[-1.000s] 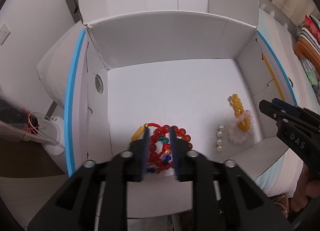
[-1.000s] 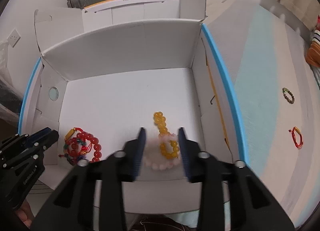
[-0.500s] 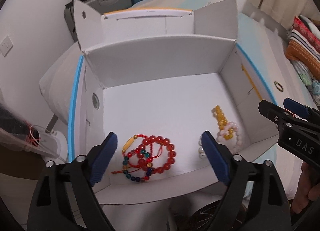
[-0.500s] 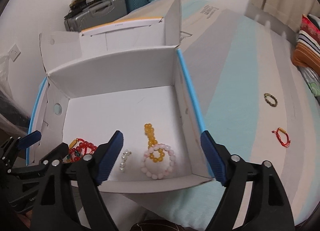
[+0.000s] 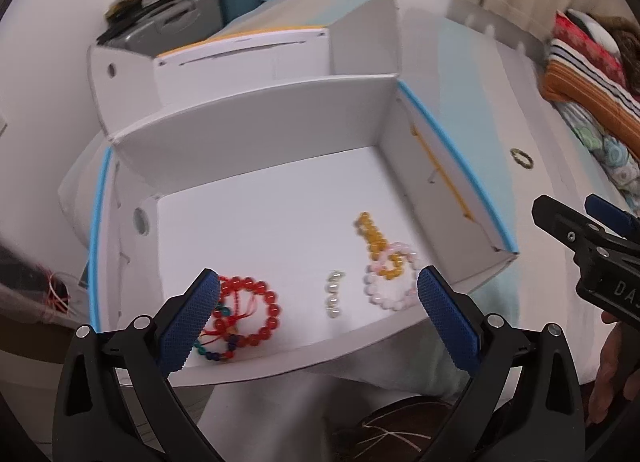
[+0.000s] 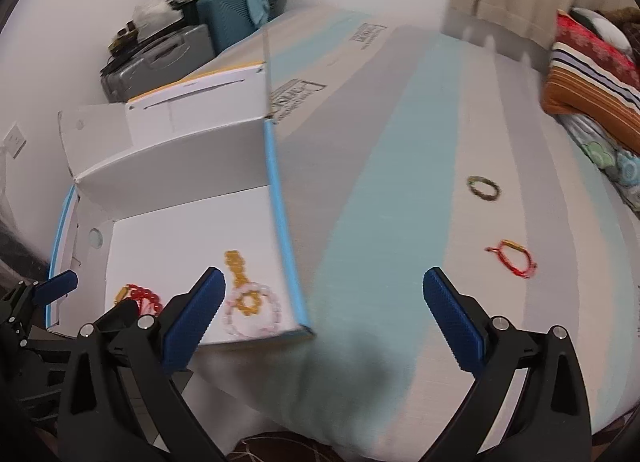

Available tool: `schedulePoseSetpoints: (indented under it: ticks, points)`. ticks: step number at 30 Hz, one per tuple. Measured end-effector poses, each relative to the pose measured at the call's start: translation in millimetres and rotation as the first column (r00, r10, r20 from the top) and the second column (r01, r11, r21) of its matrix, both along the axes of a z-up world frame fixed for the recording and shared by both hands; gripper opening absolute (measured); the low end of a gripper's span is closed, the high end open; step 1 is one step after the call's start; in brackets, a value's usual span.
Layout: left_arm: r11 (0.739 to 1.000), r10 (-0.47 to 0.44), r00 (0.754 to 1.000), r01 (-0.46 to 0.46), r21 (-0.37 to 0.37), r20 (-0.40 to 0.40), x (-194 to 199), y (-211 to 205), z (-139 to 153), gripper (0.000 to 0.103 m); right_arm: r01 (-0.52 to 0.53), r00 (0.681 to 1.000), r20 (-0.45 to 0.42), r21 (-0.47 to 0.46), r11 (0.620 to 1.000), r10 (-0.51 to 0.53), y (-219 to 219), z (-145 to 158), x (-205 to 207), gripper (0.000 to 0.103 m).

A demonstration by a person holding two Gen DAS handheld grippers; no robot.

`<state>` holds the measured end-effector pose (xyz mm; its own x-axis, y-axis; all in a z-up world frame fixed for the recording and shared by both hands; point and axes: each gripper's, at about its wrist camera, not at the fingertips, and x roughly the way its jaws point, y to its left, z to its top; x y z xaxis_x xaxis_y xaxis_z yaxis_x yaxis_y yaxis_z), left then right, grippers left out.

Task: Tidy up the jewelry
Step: 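Move both tools back toward the wooden and red cord bracelets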

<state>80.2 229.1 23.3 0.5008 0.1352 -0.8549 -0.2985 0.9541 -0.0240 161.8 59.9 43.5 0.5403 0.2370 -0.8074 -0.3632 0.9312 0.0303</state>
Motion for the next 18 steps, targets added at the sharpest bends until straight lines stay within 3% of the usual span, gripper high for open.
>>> schedulePoseSetpoints:
  ticks: [18]
  points:
    - [0.990,-0.138,0.990,0.137,0.030,0.037,61.5,-102.1,19.0,0.097,0.191,0.982,0.001,0.017,0.981,-0.191,-146.3,-4.6,16.6,0.095]
